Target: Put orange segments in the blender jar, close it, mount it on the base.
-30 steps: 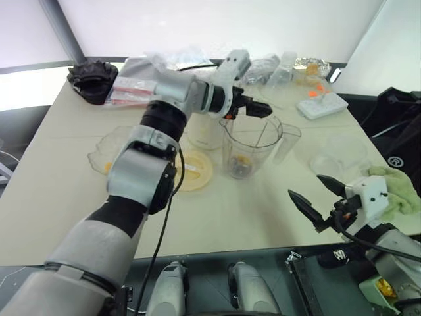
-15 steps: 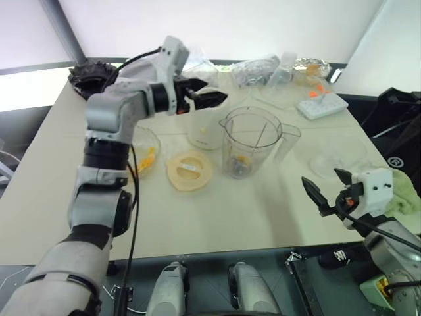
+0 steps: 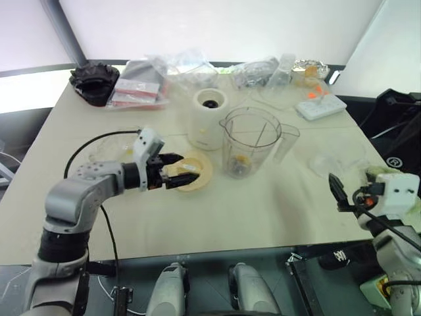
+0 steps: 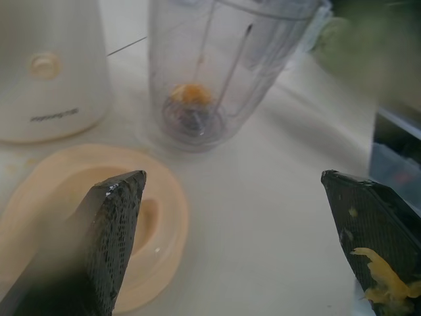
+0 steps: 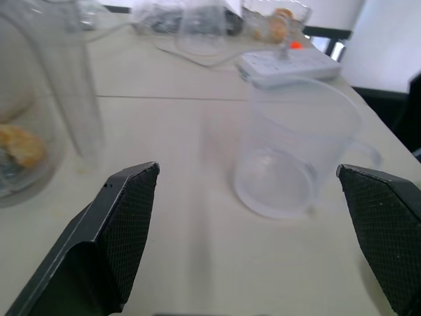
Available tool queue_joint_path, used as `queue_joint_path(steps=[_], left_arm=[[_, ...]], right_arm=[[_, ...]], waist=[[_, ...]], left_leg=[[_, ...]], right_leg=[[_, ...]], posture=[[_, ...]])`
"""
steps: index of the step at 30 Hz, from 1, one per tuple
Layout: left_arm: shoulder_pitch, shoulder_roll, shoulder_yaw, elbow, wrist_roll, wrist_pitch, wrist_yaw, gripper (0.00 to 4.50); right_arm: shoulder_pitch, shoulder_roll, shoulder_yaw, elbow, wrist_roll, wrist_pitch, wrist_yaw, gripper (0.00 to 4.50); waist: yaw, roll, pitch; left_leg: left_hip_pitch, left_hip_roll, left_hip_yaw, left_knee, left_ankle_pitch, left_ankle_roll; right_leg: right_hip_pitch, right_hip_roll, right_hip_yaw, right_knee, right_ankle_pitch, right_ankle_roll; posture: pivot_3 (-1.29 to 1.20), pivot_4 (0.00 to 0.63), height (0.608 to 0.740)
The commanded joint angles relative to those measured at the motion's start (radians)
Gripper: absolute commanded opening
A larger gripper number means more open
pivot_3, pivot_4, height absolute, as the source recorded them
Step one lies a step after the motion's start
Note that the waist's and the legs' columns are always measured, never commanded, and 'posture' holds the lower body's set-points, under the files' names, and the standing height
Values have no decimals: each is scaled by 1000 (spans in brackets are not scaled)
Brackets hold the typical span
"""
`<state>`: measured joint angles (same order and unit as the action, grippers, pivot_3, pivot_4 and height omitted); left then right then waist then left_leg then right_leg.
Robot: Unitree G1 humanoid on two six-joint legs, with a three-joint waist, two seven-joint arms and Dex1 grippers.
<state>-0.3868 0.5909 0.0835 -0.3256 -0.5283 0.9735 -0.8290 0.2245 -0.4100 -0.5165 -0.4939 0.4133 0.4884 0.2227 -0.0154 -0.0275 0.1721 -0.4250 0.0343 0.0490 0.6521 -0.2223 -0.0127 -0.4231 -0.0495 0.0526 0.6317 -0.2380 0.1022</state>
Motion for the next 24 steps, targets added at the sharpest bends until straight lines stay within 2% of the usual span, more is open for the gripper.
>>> queue_joint_path(steps=[1,3,7,15,24], left_arm=[[48,51,36,-57,-11,-74,-30,4452],[91,69,6,-73,0,-126,-48,4452],[153,45,-63,-87,42,-208,-17,4452],[218,2,-126,-134,68,-242,55,4452],[216,-19,-154,-144,81,-248,101,4452]], right_arm=[[0,1,-28,25,-9,-58,13,4500],[-10,-3,-24,82,-25,-86,17,4500],[-49,-3,-34,165,-34,-119,9,4500],[-169,-34,-87,345,-33,-144,-28,4500],[-332,-95,-64,602,-75,-205,-28,4500]], waist=[[-5,1,-1],[-4,2,-1],[1,4,-2],[-2,5,-3],[-4,7,-4]], left_leg=[[0,0,0,-1,0,0],[0,1,0,-2,0,0],[0,0,1,-2,0,0],[0,0,0,-2,0,0],[0,0,2,-2,0,0]], right_leg=[[-1,0,0,0,0,0],[-1,1,0,-1,0,0],[-1,-2,1,-2,0,0],[-1,-2,1,-2,0,0],[-1,-1,1,-2,0,0]], posture=[[0,150,740],[0,150,740],[0,150,740],[0,150,740],[0,150,740]])
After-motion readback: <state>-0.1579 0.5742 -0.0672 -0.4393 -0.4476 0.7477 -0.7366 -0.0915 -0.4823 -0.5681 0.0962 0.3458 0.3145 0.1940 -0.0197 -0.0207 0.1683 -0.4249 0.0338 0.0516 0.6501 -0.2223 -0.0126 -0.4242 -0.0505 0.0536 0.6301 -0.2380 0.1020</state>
